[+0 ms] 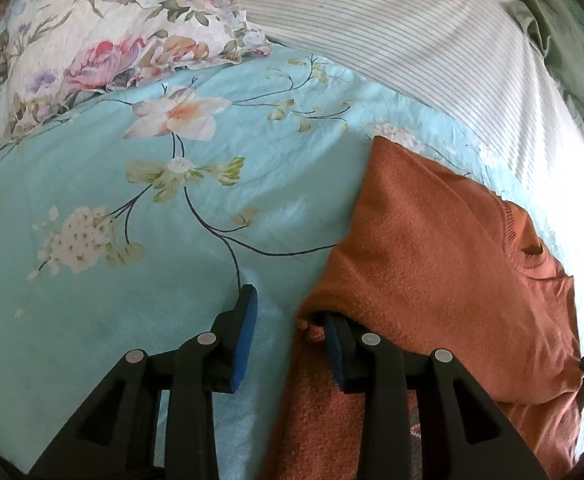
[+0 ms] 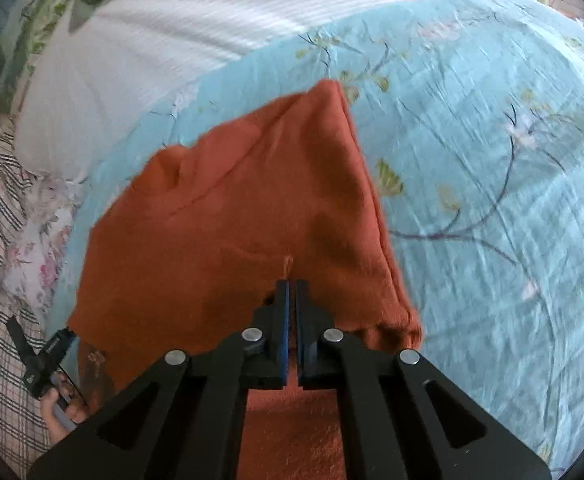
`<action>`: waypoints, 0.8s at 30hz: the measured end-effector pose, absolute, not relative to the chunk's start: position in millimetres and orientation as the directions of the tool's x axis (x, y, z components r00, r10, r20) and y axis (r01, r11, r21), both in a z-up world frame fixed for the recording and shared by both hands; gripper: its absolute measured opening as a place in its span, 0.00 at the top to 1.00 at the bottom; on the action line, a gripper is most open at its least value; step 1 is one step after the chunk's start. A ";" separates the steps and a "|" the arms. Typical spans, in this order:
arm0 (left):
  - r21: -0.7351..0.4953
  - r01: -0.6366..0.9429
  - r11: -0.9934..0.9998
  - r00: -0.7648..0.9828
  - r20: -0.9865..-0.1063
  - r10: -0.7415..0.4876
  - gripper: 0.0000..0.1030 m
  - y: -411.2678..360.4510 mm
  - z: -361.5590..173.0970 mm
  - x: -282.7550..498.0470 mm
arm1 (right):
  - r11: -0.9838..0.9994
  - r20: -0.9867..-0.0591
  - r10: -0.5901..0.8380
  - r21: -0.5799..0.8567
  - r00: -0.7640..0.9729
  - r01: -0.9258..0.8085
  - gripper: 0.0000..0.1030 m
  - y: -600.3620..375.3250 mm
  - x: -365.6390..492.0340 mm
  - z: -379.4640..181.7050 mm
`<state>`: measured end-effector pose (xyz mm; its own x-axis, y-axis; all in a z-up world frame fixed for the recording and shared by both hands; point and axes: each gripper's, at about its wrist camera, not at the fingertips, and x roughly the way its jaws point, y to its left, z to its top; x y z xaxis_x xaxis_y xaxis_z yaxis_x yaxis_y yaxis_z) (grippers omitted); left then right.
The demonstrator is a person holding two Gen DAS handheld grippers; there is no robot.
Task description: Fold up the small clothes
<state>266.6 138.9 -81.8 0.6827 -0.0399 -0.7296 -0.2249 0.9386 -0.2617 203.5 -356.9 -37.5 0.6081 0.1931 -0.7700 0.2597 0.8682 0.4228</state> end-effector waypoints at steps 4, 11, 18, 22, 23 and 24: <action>-0.265 -0.226 0.937 0.683 -0.729 -0.041 0.66 138.6 -81.5 266.1 | 0.894 -0.769 0.210 0.401 0.604 0.199 0.97 -348.0 233.2 -40.0; -0.273 -0.228 0.935 0.683 -0.729 -0.046 0.66 139.6 -81.7 265.6 | 0.927 -0.785 0.280 0.371 0.552 0.056 1.00 -309.3 256.9 -44.2; -0.260 -0.228 0.938 0.677 -0.735 -0.040 0.65 139.2 -78.6 264.8 | 0.910 -0.794 0.165 0.351 0.586 0.220 0.99 -339.1 249.8 -39.8; -0.240 -0.222 0.945 0.665 -0.746 -0.033 0.66 138.6 -71.1 249.4 | 0.888 -0.782 0.204 0.401 0.589 0.225 0.97 -347.2 226.8 -40.2; -0.239 -0.217 0.947 0.664 -0.747 -0.037 0.66 138.8 -69.0 242.3 | 0.883 -0.778 0.214 0.412 0.591 0.223 0.93 -349.0 221.2 -39.9; -0.246 -0.202 0.948 0.663 -0.747 -0.053 0.66 138.9 -67.5 235.3 | 0.876 -0.772 0.226 0.428 0.594 0.223 0.76 -350.8 212.2 -39.0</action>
<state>235.3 138.8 -67.5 0.6626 -0.0530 -0.7471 -0.2020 0.9479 -0.2464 212.2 -350.8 -39.0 0.5936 0.2264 -0.7722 0.2229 0.8758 0.4281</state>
